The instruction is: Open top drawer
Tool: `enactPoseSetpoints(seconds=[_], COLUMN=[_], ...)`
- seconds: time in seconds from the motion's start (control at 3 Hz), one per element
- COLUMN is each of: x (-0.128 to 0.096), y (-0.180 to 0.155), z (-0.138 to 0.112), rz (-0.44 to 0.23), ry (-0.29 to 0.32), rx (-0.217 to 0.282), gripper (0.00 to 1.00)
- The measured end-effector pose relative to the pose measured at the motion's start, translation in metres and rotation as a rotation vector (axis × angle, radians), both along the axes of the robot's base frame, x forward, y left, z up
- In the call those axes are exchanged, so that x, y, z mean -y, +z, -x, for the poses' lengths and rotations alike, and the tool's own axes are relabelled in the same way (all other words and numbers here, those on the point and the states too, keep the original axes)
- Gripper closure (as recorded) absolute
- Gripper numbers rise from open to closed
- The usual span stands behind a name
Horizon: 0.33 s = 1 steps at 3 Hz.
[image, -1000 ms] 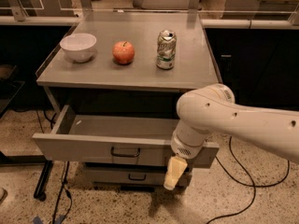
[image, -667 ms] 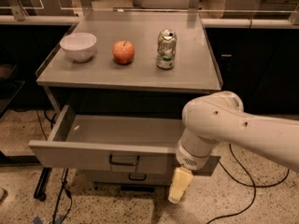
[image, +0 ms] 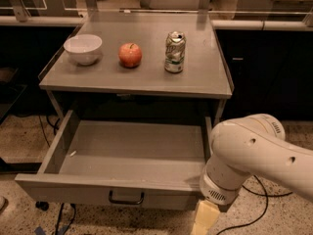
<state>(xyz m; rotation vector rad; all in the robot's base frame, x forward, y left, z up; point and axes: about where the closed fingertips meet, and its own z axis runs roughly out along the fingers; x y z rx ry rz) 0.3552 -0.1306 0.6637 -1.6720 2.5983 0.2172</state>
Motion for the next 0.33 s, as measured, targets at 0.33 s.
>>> enactPoseSetpoints(seconds=[0.33], x=[0.0000], y=[0.0000], z=[0.0000], rz=[0.000], ry=[0.000], rx=[0.000], gripper=[0.00])
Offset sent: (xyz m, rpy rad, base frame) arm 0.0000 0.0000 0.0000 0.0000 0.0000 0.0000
